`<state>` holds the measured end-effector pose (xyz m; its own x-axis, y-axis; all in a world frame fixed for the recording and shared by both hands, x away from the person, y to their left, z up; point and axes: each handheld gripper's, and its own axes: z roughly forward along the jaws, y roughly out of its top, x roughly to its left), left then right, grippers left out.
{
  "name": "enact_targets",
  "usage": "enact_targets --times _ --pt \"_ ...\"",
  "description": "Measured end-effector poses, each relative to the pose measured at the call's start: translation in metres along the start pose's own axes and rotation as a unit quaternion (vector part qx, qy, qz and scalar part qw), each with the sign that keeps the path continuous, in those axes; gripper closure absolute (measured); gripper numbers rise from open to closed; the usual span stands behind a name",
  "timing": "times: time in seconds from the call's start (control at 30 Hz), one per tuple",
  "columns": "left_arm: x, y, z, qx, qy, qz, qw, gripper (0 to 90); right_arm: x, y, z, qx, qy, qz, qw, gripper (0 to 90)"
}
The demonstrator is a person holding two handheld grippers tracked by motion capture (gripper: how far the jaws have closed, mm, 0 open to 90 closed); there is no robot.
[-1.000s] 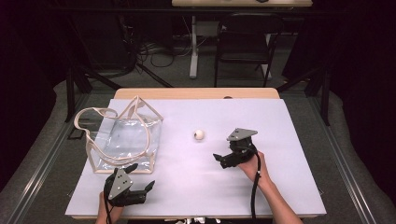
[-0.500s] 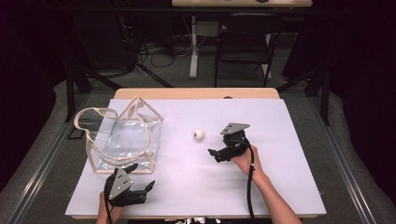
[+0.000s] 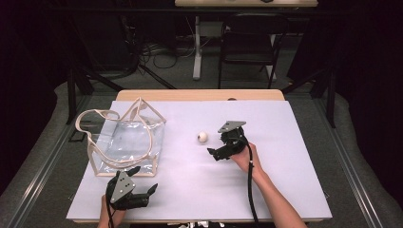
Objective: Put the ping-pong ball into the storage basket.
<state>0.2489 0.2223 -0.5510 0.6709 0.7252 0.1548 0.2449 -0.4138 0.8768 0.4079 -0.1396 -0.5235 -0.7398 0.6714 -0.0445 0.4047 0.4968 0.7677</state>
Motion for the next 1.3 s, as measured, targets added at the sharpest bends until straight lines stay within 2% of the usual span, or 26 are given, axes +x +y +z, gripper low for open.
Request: enact_targets --times 0.43,0.73,0.83,1.3 --pt "0.000 0.000 0.000 0.002 -0.001 0.000 1.0000 16.3 -0.001 0.008 0.012 -0.002 0.003 0.004 1.0000 0.0" --pt "0.000 0.000 0.000 0.001 -0.001 -0.001 1.0000 16.3 0.001 0.011 0.024 0.002 0.000 -0.006 1.0000 0.0" --pt "0.000 0.000 0.000 0.002 -0.002 0.001 1.0000 16.3 -0.001 0.013 0.027 0.001 0.004 0.003 1.0000 0.0" --pt "0.000 0.000 0.000 0.000 -0.002 0.000 1.0000 16.3 0.000 0.021 0.045 0.000 0.007 0.007 1.0000 0.0"
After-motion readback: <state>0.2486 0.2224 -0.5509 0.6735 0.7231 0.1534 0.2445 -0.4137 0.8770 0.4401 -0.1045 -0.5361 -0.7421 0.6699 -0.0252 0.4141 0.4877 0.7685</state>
